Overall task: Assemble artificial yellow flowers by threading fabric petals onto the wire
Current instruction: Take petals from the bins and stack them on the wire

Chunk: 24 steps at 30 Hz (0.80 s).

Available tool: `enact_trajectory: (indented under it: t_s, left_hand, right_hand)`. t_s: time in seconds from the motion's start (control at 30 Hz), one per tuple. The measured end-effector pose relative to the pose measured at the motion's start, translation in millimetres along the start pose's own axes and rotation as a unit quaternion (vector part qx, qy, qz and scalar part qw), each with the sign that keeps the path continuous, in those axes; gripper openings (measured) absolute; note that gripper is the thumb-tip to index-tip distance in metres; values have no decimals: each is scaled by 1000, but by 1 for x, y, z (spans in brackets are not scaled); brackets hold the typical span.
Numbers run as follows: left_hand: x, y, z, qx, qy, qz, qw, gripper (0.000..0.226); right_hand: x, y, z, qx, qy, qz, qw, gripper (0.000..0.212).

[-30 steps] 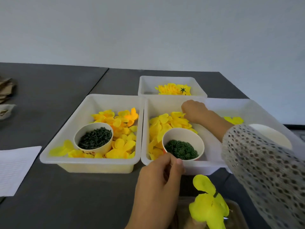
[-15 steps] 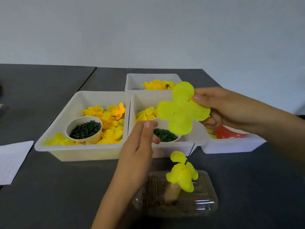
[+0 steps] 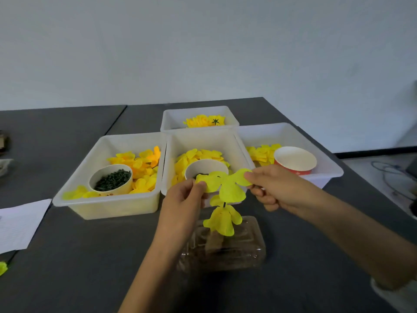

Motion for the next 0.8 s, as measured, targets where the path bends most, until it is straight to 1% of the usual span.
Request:
enact_trajectory:
  t_s: [0.1, 0.17, 0.23, 0.33, 0.47, 0.53, 0.6, 0.7, 0.8]
  left_hand:
    - [7, 4, 3, -30, 24, 6, 999, 45]
    - [16, 3, 0, -27, 32, 15, 999, 50]
    - [23, 1, -1, -18, 35, 25, 999, 47]
    - [29, -5, -9, -16, 0, 42, 999, 36]
    - [32, -6, -28, -24, -71, 19, 997, 35]
    - [34, -7, -31, -47, -85, 10, 995, 34]
    - [36, -6, -27, -70, -79, 8, 994, 32]
    - [39, -5, -15, -89, -53, -3, 995, 32]
    - [40, -5, -7, -106, -43, 0, 993, 33]
  right_hand:
    - [-2, 2, -14, -13, 0, -24, 1000, 35]
    - [-4, 1, -20, -20, 4, -38, 999, 35]
    - [-6, 1, -19, -35, 26, -49, 998, 34]
    - [-9, 1, -10, -62, 67, -57, 994, 28]
    - [-13, 4, 4, -82, 104, -62, 989, 28]
    - [-15, 5, 7, -86, 115, -56, 988, 31]
    - [-18, 5, 3, -74, 109, -53, 990, 32]
    - [-26, 1, -9, -65, 76, -30, 995, 35]
    - [-32, -4, -14, -58, 72, -19, 996, 40]
Point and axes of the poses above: each hand's wrist, its own x-axis away from the middle knuckle, its own y-axis out of the back of the hand, z = x × y, the point moved 8 cm from there along -x, towards the middle knuckle, and after that the axes turned 4 degrees about -y, right-handed, at the moved point
